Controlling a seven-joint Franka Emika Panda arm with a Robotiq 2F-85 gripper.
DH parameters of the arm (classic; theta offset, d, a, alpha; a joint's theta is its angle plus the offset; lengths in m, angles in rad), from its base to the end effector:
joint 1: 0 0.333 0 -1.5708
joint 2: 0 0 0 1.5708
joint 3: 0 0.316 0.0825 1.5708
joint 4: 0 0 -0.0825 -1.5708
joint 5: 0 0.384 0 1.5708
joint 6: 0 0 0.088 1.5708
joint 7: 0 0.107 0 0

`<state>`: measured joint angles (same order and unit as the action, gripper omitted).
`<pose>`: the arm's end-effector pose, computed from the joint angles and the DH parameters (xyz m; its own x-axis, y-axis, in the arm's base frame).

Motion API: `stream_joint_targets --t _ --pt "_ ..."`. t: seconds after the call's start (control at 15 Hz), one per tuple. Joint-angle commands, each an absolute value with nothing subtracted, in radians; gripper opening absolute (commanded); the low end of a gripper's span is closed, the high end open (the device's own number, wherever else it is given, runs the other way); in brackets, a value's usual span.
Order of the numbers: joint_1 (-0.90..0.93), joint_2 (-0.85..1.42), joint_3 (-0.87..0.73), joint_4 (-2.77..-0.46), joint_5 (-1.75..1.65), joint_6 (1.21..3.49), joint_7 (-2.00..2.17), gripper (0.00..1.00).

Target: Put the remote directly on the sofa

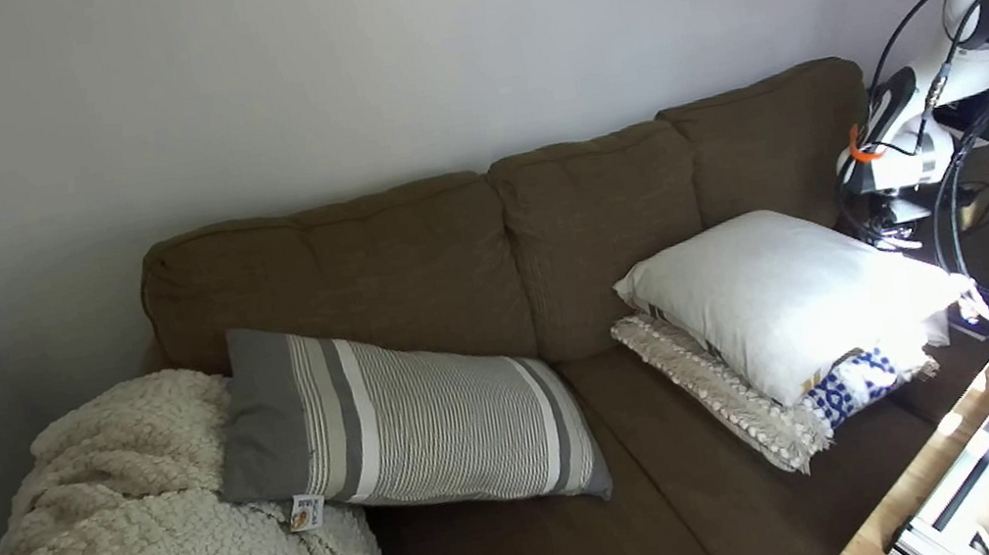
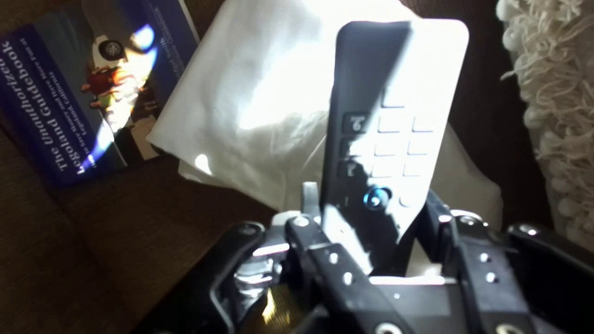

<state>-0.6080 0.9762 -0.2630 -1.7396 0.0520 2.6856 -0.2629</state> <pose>0.4123 -0.4831 0.0342 0.8522 -0.5204 -0.0541 -0.5035 -0.8438 0.1857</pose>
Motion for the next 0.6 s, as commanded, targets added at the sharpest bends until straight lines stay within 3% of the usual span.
stream_joint_targets --t 0.0,0.33,0.4,0.53 --pt "-0.659 1.07 -0.239 -1.684 0.041 2.697 -0.252 0.26" --pt "-0.706 1.14 -0.245 -1.597 0.056 2.644 -0.215 0.26" --pt "-0.712 1.141 -0.244 -1.589 0.057 2.645 -0.206 0.76" --pt "-0.708 1.122 -0.252 -1.596 0.051 2.648 -0.186 0.82"
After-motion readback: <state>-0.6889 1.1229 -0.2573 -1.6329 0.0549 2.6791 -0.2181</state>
